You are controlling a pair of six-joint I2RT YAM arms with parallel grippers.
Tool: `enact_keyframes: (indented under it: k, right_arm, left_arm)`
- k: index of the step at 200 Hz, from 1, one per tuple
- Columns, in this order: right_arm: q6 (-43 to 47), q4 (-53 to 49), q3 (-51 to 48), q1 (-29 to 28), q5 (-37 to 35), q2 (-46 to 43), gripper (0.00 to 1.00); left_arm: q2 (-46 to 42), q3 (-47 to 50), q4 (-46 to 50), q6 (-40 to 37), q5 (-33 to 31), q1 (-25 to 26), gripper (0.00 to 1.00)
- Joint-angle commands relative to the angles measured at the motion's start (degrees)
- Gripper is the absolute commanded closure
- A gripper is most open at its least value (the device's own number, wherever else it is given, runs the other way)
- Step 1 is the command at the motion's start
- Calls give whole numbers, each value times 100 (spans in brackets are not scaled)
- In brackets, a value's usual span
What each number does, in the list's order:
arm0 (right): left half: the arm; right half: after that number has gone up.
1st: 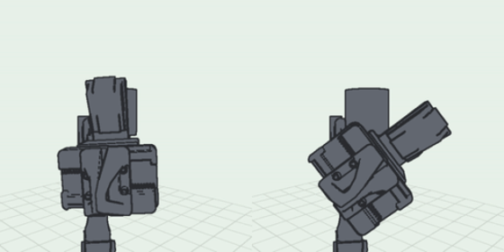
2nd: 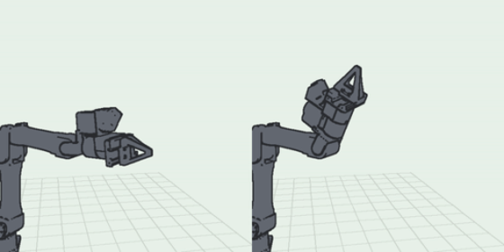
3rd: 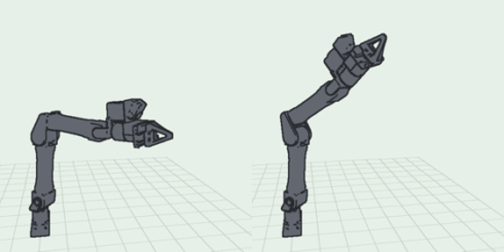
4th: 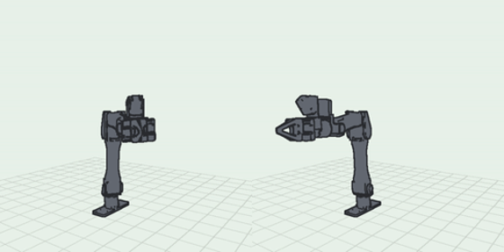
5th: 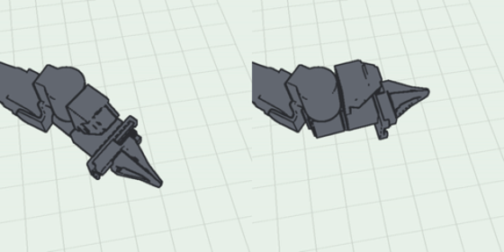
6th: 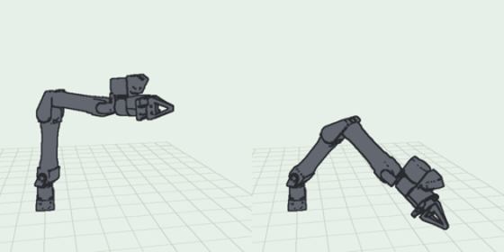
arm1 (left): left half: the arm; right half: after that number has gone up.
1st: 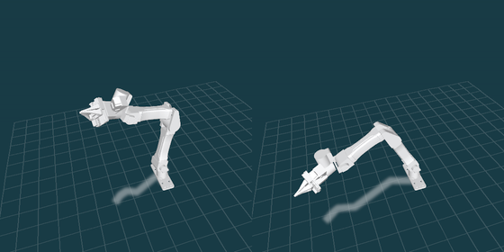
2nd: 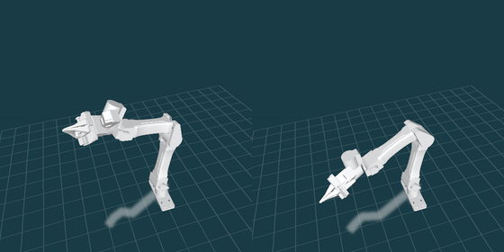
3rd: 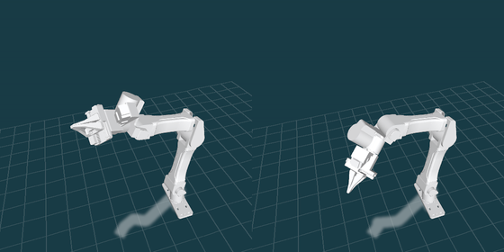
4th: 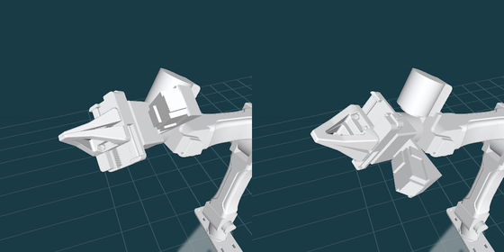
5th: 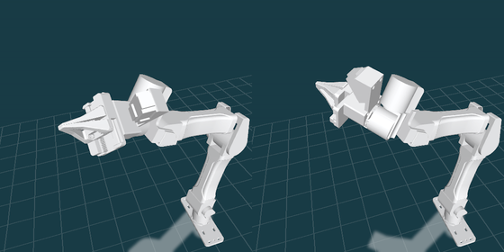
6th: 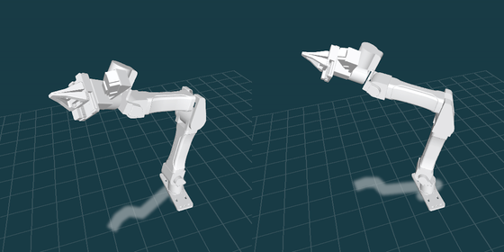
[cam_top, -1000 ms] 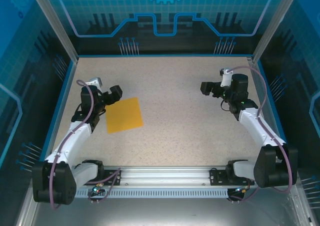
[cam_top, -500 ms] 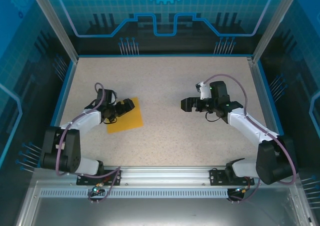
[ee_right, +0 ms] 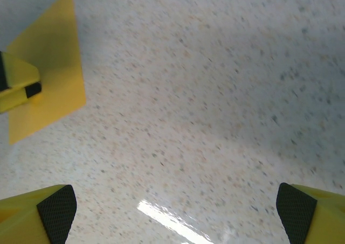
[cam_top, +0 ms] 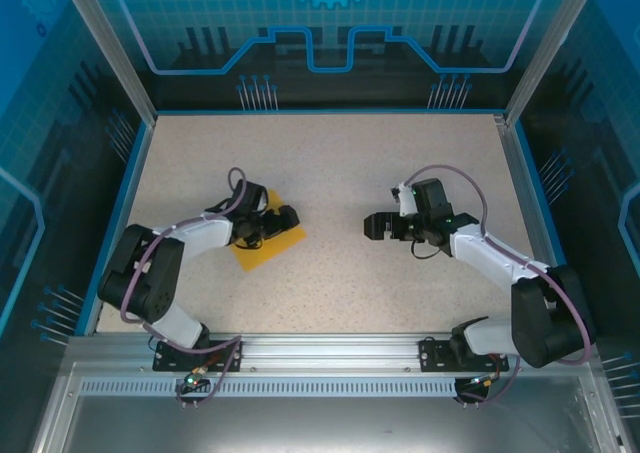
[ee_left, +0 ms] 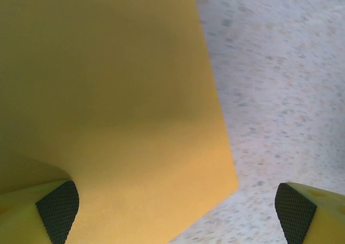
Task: Fold a paper plane with a square sheet of paper (pick it up from the middle)
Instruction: Move the square sheet of paper to the center of the table.
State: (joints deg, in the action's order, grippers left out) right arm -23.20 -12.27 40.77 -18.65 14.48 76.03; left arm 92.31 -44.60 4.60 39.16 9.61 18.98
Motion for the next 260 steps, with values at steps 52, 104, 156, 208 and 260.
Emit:
enact_keyframes:
  k: [52, 104, 156, 208, 260]
  right_arm:
    - [-816, -494, -183, 425, -214, -341, 1]
    - [-1699, 133, 194, -414, 414, 4, 5]
    - [-2366, -120, 1928, -2167, -325, 1926, 20]
    - [-2443, -675, 3588, -2873, -340, 3520, 22]
    - [-2100, -954, 3469, -2711, -122, 4012, 23]
  left_arm:
    - [724, -942, -287, 1049, 128, 1555, 2]
    - [-824, -1147, 1032, 578, -629, 1149, 2]
    - [-2798, 17, 1756, 111, -1052, -144, 1]
    - [-3806, 673, 1931, -55, -1093, -514, 1]
    - [-3845, 861, 1669, -164, -885, -527, 1]
